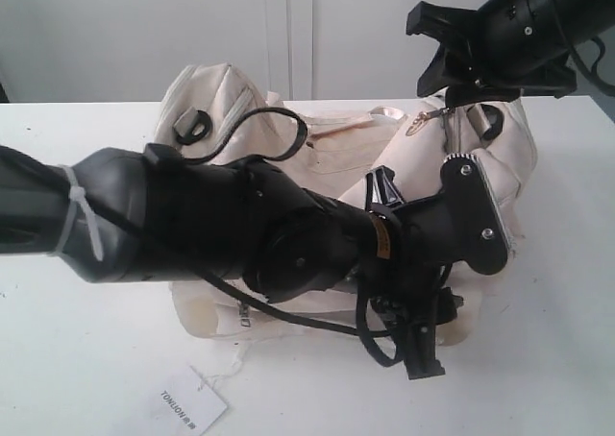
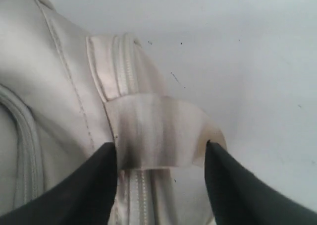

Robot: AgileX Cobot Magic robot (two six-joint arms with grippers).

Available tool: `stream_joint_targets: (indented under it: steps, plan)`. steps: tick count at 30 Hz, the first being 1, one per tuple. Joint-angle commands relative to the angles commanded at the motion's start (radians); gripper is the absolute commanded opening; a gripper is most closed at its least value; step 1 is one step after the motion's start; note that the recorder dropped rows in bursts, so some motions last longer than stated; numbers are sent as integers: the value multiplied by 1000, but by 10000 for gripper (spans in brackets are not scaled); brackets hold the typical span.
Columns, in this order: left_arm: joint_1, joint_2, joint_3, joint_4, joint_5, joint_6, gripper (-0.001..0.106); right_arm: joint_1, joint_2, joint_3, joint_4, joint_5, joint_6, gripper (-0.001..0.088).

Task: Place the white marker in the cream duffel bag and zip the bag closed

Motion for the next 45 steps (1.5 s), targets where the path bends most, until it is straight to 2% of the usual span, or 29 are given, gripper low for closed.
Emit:
stream_joint_targets:
  steps: [3,5,9,10,11,14,16,23,26,35,45]
  plan:
    - [0,-52,0,0,120,-39,565,0,-14,0,0,19,0,338]
    - [2,-93,0,0,205,-76,481,0,-21,0,0,31,-2,338]
    - [4,-188,0,0,341,-124,81,0,-38,0,0,48,-2,293]
    - [4,-204,0,0,359,-129,18,0,-41,0,0,50,-2,283]
    - [4,-221,0,0,373,-151,0,0,-43,0,0,58,-4,282]
    - [24,-252,0,7,429,-241,0,0,-43,0,-7,83,-13,282]
    - [61,-264,0,7,479,-286,0,0,-43,0,-11,93,-13,282]
    - [222,-270,0,0,680,-374,0,0,-43,0,-20,111,-13,282]
    - [291,-270,0,0,728,-394,0,0,-43,0,-33,129,-13,282]
    - [496,-271,0,-53,818,-430,0,0,-43,0,-113,179,-13,282]
    - [682,-271,0,-106,872,-428,0,0,-43,0,-137,179,-13,282]
